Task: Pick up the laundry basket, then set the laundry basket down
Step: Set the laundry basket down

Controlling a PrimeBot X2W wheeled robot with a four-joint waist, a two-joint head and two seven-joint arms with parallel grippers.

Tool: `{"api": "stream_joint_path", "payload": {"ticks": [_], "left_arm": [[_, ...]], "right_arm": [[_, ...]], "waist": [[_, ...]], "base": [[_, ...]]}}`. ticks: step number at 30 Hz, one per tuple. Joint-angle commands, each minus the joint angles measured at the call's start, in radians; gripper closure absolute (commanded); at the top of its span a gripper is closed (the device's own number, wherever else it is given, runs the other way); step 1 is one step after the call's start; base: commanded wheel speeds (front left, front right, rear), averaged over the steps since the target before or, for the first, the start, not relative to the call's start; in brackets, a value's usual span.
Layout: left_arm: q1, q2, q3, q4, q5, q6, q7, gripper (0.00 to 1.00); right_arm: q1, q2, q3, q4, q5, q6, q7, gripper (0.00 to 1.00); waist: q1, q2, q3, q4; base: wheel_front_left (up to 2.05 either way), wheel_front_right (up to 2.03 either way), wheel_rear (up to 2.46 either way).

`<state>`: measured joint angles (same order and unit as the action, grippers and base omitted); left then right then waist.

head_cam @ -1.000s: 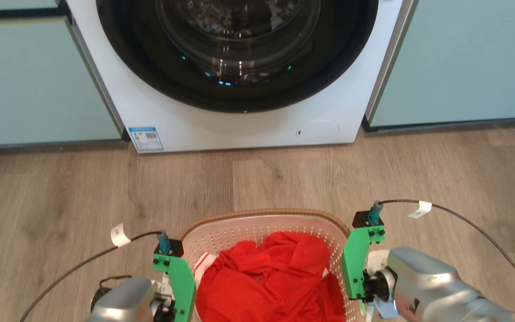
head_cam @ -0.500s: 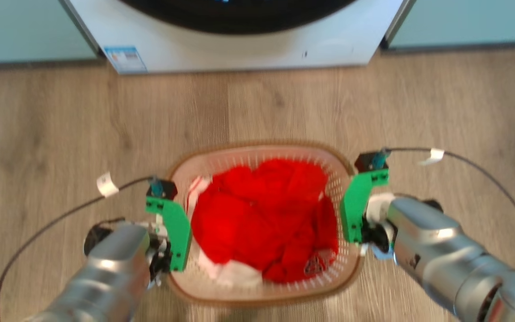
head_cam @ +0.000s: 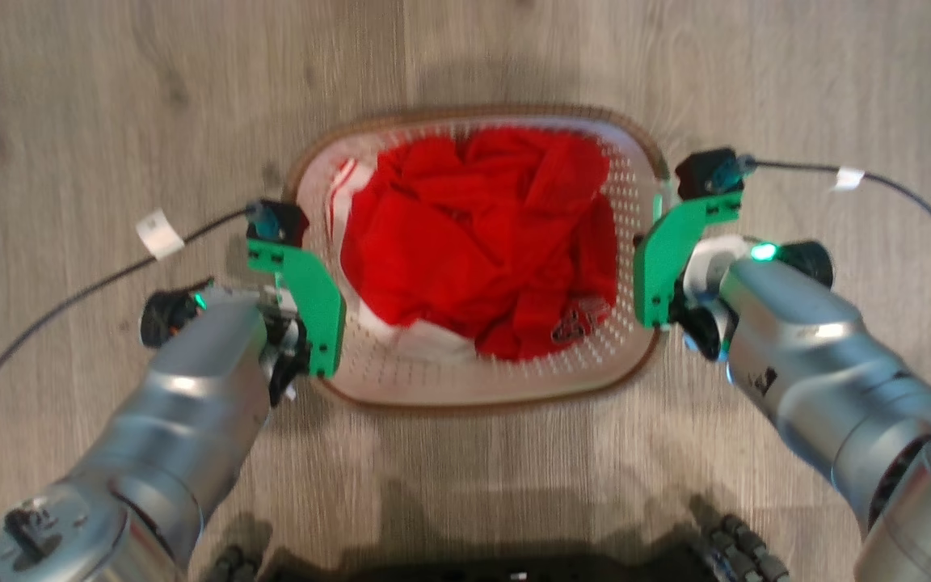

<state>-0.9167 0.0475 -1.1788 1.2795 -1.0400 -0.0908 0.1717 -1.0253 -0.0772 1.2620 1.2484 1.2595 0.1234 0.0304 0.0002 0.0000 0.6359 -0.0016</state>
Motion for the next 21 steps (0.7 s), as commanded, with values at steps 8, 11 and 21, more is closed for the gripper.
{"api": "stream_joint_path", "payload": {"ticks": [8, 11, 21], "left_arm": [[-0.087, 0.003, -0.002, -0.032, 0.014, 0.026, -0.035, 1.0], [-0.102, 0.003, -0.008, -0.042, 0.011, 0.03, -0.038, 1.0], [-0.134, 0.003, -0.028, -0.059, -0.003, 0.055, -0.027, 1.0]], "right_arm": [[-0.077, 0.012, -0.018, 0.004, 0.001, 0.007, -0.061, 1.0], [-0.089, 0.015, -0.017, 0.01, 0.0, 0.007, -0.067, 1.0], [-0.095, 0.023, -0.019, 0.02, 0.012, 0.007, -0.054, 1.0]], "waist": [[-0.0002, 0.0, 0.189, 0.02], [-0.0002, 0.0, 0.213, 0.023], [-0.0002, 0.0, 0.259, 0.03]], "base": [[0.0, 0.0, 0.0], [0.0, 0.0, 0.0], [0.0, 0.0, 0.0]]}}
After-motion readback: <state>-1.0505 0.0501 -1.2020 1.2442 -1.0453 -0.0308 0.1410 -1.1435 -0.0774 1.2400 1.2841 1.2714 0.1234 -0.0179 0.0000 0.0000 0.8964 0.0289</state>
